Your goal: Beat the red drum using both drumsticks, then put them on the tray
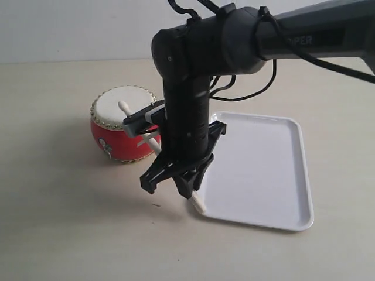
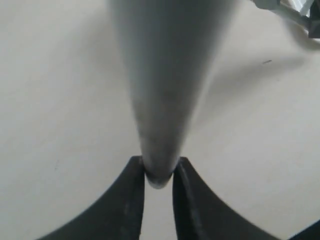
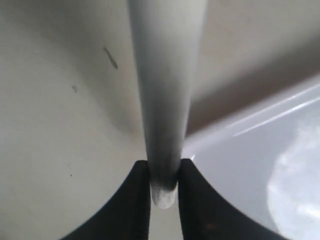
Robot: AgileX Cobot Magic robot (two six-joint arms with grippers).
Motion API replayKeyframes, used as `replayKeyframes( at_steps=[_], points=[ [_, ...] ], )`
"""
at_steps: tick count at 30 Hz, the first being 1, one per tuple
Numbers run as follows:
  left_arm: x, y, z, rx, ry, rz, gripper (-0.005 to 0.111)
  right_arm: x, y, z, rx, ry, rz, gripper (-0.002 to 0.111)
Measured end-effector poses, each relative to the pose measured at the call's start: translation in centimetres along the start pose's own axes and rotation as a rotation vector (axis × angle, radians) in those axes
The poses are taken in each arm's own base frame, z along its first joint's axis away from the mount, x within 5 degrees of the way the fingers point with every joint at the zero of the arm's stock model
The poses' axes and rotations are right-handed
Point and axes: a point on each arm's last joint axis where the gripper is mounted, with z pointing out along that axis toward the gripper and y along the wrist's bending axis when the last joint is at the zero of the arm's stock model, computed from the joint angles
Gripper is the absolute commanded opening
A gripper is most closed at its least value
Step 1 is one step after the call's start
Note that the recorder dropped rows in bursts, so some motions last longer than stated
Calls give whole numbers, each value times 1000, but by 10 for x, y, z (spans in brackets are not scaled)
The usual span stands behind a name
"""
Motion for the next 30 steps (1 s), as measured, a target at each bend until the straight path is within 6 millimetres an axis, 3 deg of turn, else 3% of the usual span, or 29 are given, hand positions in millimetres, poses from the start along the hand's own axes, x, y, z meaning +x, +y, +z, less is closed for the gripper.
replayKeyframes(
  at_steps=[9,12,15,18,22,26,30],
  points=[
    [6,2,-9,-35,-26,-13,0,-19,1,-23,11,-102,-1,0],
    [7,3,-9,-36,-23,-13,0,-18,0,-30,10,-123,7,0],
    [4,3,-3,-32,1,-10,0,-8,-11,-54,-16,-183,62,0],
    [-1,1,5,-13,30,-12,0,18,-29,-77,-44,-226,150,0],
    [-6,-5,16,63,57,-33,0,70,-57,-77,-64,-221,294,0],
    [-21,-18,38,210,64,-35,0,122,-76,-47,-86,-162,441,0],
    [-39,-34,78,405,140,-22,0,158,-83,-19,-178,-112,585,0]
  ],
)
